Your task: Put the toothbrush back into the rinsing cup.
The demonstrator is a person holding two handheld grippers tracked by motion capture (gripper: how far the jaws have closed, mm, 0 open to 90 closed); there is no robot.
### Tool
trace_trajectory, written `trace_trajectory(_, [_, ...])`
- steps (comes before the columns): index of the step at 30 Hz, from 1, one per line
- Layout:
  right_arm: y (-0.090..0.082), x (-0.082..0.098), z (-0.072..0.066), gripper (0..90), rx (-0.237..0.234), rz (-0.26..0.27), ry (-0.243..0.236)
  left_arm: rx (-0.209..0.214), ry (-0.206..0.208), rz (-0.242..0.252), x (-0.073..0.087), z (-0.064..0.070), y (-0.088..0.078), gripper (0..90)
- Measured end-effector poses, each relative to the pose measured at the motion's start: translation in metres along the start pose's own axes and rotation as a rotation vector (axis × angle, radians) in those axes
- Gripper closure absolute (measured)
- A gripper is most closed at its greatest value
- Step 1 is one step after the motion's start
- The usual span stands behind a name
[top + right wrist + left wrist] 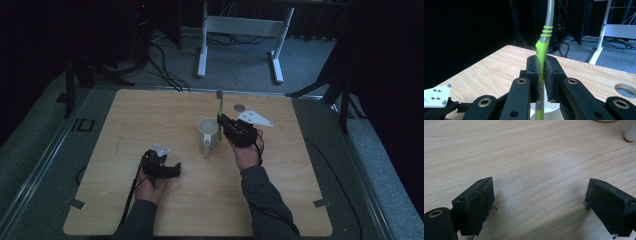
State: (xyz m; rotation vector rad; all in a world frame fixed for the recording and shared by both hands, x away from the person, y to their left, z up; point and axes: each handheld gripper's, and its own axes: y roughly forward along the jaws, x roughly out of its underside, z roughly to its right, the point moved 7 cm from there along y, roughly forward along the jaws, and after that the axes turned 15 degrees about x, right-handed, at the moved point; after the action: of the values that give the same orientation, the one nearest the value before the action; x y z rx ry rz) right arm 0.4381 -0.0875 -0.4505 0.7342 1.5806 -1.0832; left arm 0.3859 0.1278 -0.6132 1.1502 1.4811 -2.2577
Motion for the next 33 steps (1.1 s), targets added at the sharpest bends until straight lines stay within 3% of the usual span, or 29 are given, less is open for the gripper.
trace_trajectory(13, [0.002,-0.001,-0.001,82.3,0.002,0.004,0.003,-0.001,0.0,0.001,0.0,0.0,0.0,9.2])
trace_trajectory(33, [0.009,-0.004,-0.013,82.3,-0.015,0.024,0.012,0.001,0.001,-0.002,0.0,0.0,0.0,9.2])
